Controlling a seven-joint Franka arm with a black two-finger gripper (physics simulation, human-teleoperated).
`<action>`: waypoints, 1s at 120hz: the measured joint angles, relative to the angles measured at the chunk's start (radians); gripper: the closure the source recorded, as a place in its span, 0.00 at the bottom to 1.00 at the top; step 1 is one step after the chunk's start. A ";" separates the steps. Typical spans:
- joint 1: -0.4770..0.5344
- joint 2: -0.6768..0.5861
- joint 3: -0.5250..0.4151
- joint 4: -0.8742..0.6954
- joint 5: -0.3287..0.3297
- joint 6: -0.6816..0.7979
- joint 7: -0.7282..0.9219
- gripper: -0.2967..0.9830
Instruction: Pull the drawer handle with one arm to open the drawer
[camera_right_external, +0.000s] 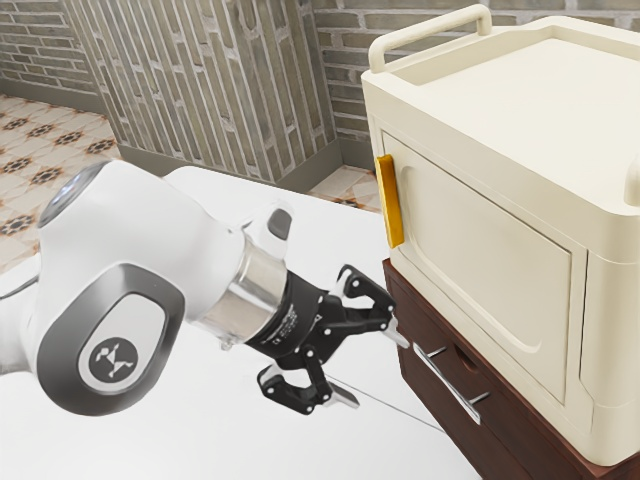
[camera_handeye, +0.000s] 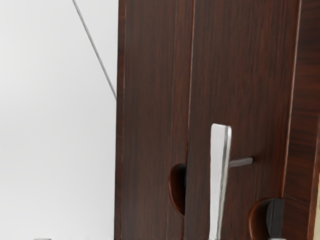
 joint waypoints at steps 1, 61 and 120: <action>-0.001 0.001 0.000 0.000 0.000 0.002 -0.001 0.34; -0.033 0.040 0.000 -0.014 0.000 0.064 -0.008 0.48; -0.053 0.110 0.000 -0.003 0.002 0.155 0.013 0.49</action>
